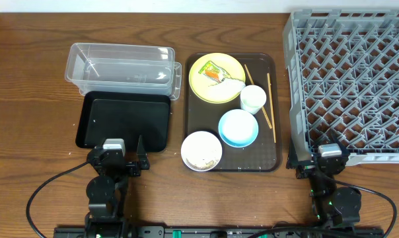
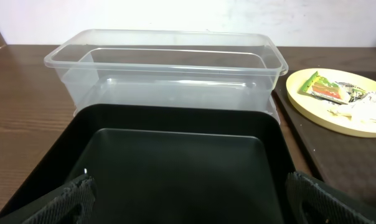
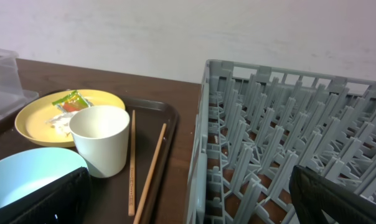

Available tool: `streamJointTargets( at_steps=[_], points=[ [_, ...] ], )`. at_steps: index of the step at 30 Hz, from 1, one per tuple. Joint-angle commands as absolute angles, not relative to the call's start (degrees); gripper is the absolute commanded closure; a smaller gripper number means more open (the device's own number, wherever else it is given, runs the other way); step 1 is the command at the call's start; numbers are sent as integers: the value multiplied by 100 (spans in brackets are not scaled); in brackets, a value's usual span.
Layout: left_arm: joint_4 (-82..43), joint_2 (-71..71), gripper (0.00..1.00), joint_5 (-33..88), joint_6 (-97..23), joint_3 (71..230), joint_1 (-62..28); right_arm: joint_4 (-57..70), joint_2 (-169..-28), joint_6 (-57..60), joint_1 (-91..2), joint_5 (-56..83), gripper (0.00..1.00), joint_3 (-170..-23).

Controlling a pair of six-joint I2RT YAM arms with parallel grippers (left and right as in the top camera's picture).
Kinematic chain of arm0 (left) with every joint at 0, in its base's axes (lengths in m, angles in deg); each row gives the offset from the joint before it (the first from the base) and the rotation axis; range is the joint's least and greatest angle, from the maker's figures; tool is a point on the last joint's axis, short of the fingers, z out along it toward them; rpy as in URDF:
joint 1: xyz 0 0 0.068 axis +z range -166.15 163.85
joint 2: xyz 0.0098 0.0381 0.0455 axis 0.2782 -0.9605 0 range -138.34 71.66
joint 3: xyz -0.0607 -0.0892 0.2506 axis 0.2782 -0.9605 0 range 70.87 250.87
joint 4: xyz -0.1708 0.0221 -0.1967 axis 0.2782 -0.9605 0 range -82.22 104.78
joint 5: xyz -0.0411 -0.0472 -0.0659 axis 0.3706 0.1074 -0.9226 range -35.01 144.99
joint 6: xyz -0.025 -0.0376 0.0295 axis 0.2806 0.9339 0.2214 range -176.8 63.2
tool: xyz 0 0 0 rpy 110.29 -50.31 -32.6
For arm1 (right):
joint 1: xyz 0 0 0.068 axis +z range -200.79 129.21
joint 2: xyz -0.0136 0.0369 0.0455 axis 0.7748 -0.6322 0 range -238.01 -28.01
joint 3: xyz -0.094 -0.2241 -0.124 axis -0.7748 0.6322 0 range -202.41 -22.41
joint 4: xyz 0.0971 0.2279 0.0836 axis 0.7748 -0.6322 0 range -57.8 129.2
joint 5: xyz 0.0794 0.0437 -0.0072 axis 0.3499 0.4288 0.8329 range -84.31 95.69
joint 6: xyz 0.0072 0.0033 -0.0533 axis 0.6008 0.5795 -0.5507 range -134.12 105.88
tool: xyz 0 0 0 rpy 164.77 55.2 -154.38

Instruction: Sort waste into correct bins and load items into the dishwasher rack

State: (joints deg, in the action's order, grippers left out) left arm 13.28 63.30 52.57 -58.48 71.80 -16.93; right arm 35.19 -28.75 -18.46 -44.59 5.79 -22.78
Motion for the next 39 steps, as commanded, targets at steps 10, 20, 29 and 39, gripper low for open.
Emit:
streamJointTargets(
  at_steps=[10, 20, 29, 39],
  points=[
    [1070, 6354, 0, 5456, -5821, 7112, -1708, 3499, -2855, -1739, -4400, 638, 1, -2273],
    [1216, 6354, 0, 5421, -5821, 7112, -1708, 3565, -2855, -1393, -4400, 769, 1, -2273],
    [1057, 6002, 0, 4759, -5994, 7858, -1708, 3790, -2855, -1459, -4402, 773, 1, -2286],
    [589, 3342, 0, 3736, -6497, 10161, -1717, 3696, -3021, -1572, -4402, 769, 1, -2879]
  ],
)
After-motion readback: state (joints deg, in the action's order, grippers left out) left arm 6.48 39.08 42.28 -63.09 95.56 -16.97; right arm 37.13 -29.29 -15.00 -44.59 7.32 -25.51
